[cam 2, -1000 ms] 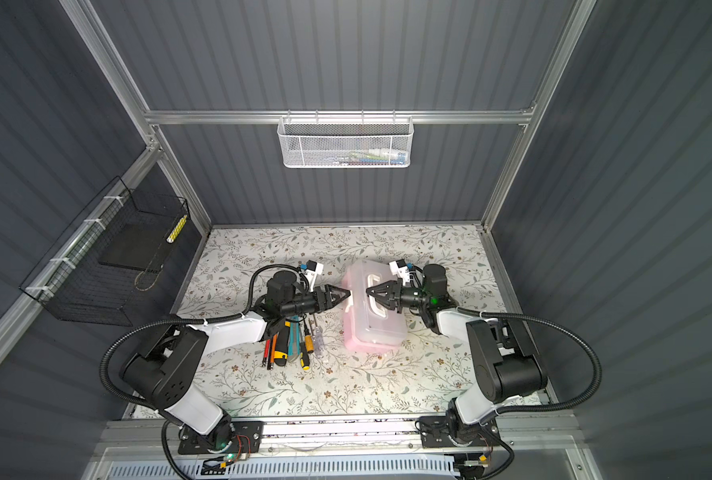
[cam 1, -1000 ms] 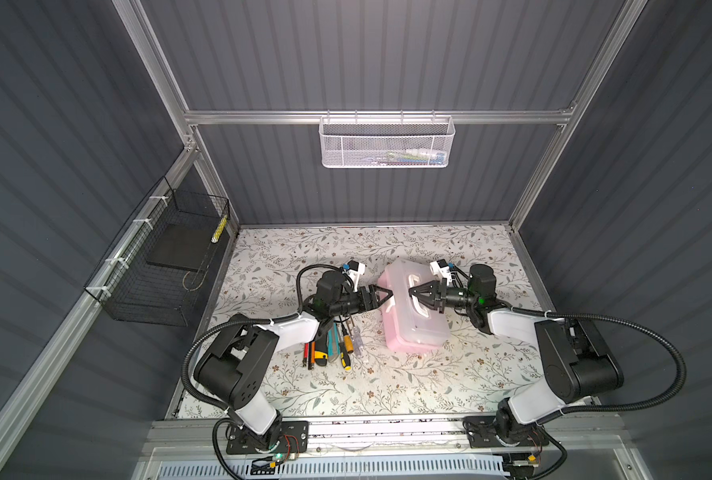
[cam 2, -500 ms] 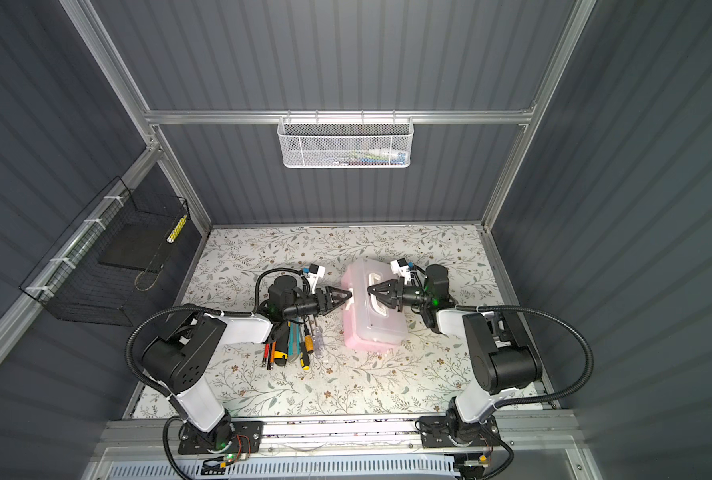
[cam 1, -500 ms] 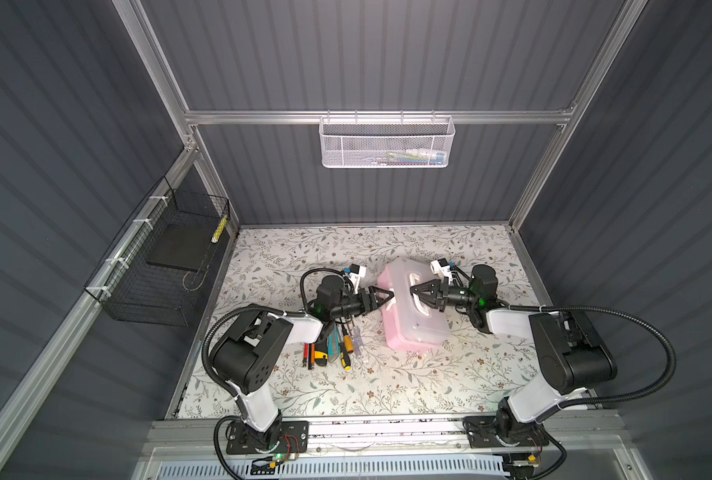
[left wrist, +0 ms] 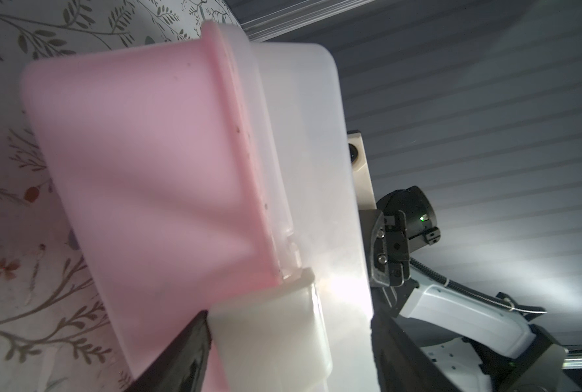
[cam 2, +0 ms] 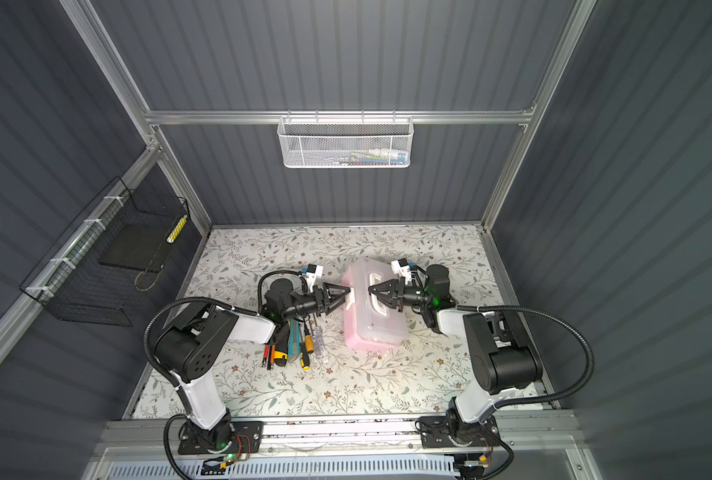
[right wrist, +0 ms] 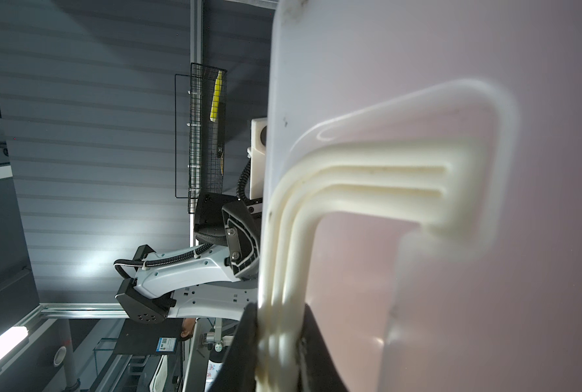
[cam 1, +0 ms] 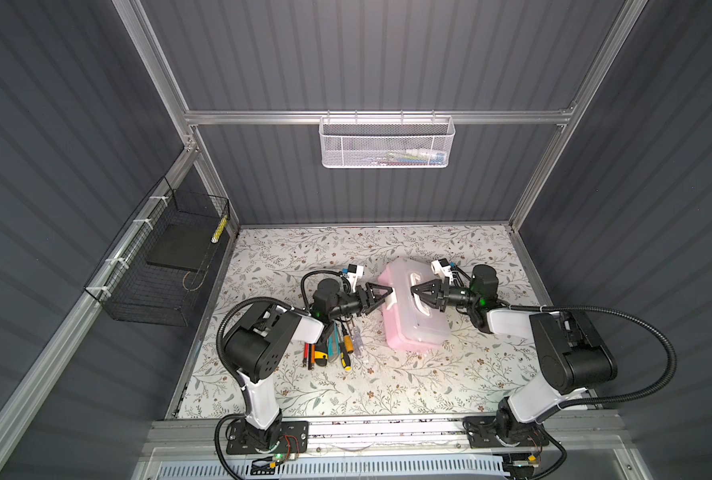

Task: Pack the tool kit

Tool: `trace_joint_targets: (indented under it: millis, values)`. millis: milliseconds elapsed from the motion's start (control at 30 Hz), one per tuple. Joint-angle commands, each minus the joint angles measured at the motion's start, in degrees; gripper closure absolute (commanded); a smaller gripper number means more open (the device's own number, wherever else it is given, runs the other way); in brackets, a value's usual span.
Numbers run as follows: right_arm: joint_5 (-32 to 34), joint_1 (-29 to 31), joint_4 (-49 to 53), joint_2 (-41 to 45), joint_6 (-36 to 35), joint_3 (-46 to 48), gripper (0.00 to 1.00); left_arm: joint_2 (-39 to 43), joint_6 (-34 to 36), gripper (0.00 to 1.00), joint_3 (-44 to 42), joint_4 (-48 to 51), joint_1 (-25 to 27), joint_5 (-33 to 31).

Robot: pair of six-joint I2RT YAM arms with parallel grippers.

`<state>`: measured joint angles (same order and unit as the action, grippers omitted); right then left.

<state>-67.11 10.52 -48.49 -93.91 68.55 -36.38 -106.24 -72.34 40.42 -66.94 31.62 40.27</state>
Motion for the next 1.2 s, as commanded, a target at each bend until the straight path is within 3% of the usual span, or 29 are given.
trace_joint_targets:
  millis: [0, 233, 467, 567, 600, 700, 800, 900, 1033, 1167]
  values:
    - [2.13, 0.49, 4.90, -1.35, -5.80, 0.81, 1.00, -0.53, -6.96, 0.26, 0.36, -15.82, 0.57, 4.29]
    - [6.10, 0.46, 18.38, 0.99, -14.30, -0.86, 1.00, 1.95, -6.93, 0.26, -0.35, -14.02, -0.45, 4.79]
    - [9.99, 0.55, 24.27, 0.59, -17.64, -2.18, 1.00, 5.45, -1.97, 0.26, -2.10, -5.88, -1.81, 4.53]
    - [13.02, 0.64, 28.21, 1.94, -19.63, -3.00, 1.00, 8.80, 5.27, 0.25, -2.67, 6.78, -2.76, 2.42]
    - [14.13, 0.74, 30.32, 2.51, -20.74, -3.59, 1.00, 10.72, 10.02, 0.24, -2.16, 15.29, -2.87, 0.86]
    - [18.21, 1.48, 37.97, 4.01, -24.67, -6.11, 1.00, 17.29, 26.07, 0.21, 1.60, 42.65, -2.79, -9.27]
    - [26.83, 3.72, 49.07, 5.80, -30.26, -9.74, 1.00, 21.73, 34.16, 0.17, 4.78, 56.79, -2.93, -18.49]
    - [37.72, 7.41, 58.01, 6.72, -33.64, -13.41, 1.00, 22.49, 38.64, 0.16, 8.41, 64.28, -2.96, -24.12]
    - [51.39, 11.60, 65.81, 5.90, -36.13, -17.15, 1.00, 19.86, 39.20, 0.16, 10.13, 66.18, -2.89, -25.42]
    - [50.42, 11.90, 63.05, 5.25, -35.86, -15.62, 1.00, 18.30, 37.62, 0.16, 9.19, 64.62, -2.35, -23.86]
